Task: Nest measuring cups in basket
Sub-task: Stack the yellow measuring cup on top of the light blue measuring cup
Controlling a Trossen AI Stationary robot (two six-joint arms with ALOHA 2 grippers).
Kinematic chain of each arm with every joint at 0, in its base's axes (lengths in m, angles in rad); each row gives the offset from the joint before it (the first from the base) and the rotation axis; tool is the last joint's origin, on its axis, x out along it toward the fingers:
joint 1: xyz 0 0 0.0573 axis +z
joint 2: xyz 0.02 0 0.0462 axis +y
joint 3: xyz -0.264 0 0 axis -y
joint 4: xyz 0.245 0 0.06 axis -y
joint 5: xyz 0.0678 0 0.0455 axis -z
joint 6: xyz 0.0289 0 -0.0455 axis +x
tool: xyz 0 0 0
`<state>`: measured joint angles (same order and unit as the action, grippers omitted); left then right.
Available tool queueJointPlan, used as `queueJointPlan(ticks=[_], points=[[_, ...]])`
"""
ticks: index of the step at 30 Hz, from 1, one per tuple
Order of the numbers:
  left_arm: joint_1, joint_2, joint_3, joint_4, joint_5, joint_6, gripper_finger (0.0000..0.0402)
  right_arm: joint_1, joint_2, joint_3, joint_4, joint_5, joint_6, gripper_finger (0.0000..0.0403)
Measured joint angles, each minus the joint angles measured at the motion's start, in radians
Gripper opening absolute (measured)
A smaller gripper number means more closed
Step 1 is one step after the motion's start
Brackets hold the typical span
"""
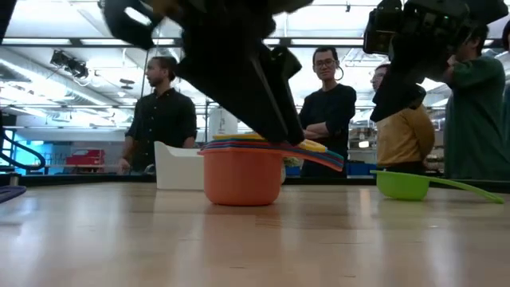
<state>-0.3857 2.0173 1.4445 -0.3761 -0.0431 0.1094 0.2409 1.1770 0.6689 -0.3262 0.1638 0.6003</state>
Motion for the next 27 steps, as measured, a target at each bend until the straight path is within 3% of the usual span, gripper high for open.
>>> queueJointPlan(ticks=[6,18,27], points=[[0.007,0.0,0.0,0.024,-0.108,-0.018,0.0164,0.0,0.0,0.0,-0.001,0.0,0.002,0.0213],[-0.005,-0.029,0.045,-0.086,-0.051,-0.08,0.0164,0.0,0.0,0.0,0.001,-0.008,-0.009,0.0213],[0.009,-0.027,0.031,-0.103,-0.031,-0.125,0.0164,0.001,0.065,0.0,0.168,0.027,0.006,0.0213]])
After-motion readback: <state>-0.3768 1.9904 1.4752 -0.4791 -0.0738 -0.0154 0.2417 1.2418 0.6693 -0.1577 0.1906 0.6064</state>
